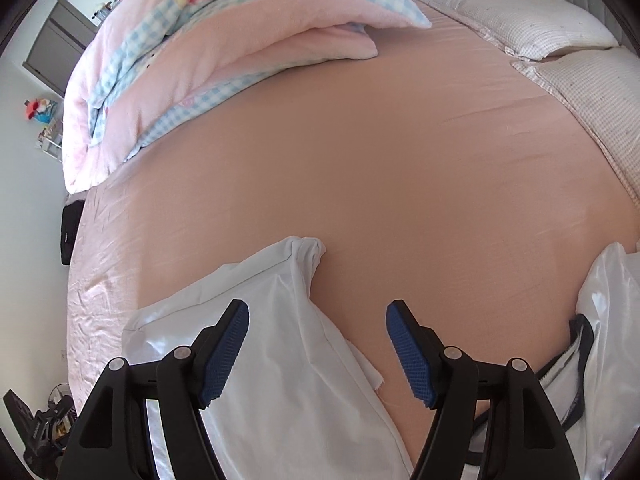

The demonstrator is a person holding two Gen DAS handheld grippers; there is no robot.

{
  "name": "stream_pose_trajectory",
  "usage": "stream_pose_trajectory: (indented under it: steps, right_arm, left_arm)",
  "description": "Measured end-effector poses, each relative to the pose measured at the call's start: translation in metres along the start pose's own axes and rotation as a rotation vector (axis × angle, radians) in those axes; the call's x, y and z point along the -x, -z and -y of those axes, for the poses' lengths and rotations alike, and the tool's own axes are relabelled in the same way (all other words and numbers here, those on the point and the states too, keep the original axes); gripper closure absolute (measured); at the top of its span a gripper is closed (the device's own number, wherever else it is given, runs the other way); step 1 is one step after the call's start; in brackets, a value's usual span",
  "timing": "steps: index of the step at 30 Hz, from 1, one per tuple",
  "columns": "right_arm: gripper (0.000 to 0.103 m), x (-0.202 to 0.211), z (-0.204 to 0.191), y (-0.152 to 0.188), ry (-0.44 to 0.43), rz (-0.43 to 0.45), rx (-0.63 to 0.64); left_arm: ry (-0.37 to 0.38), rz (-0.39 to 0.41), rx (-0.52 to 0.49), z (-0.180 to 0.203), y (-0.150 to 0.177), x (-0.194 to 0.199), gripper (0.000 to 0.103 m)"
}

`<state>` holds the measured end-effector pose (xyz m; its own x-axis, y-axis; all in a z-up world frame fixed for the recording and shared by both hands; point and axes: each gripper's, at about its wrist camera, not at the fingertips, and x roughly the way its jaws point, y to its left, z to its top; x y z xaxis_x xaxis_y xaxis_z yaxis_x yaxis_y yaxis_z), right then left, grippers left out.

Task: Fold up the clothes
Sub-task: 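Fold the held shirt edge over and open both grippers, then raise both open grippers and move them toward the crumpled white garment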

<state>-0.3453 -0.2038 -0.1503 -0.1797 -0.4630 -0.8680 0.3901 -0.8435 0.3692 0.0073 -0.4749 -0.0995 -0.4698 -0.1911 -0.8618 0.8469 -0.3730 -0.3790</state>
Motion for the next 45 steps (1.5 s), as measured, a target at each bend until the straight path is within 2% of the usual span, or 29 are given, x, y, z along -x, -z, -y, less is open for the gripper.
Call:
stream_pose_trajectory:
  steps: [9,16,19,25,34,41,45]
  right_arm:
    - [0.032,0.068,-0.029,0.053,0.054,0.058,0.193]
    - [0.032,0.091,-0.045,0.071,0.056,0.080,0.223]
    - [0.032,0.105,-0.050,0.086,0.066,0.087,0.242]
    - [0.032,0.146,-0.064,0.104,0.068,0.113,0.300]
    - [0.032,0.219,-0.085,0.128,0.035,0.207,0.353]
    - [0.032,0.255,-0.088,0.137,0.007,0.228,0.358]
    - [0.032,0.263,-0.087,0.139,0.012,0.225,0.378]
  left_arm:
    - [0.068,-0.008,-0.070,0.012,0.031,0.027,0.011]
    - [0.135,-0.027,-0.083,0.029,0.060,0.045,0.011]
    - [0.147,-0.022,-0.126,0.039,0.072,0.064,0.011]
    - [0.126,0.039,-0.226,0.049,0.086,0.115,0.011]
    - [0.163,0.100,-0.160,0.025,0.097,0.170,0.011]
    - [0.165,0.095,-0.191,0.018,0.114,0.189,0.011]
    - [0.136,0.090,-0.240,0.021,0.121,0.186,0.011]
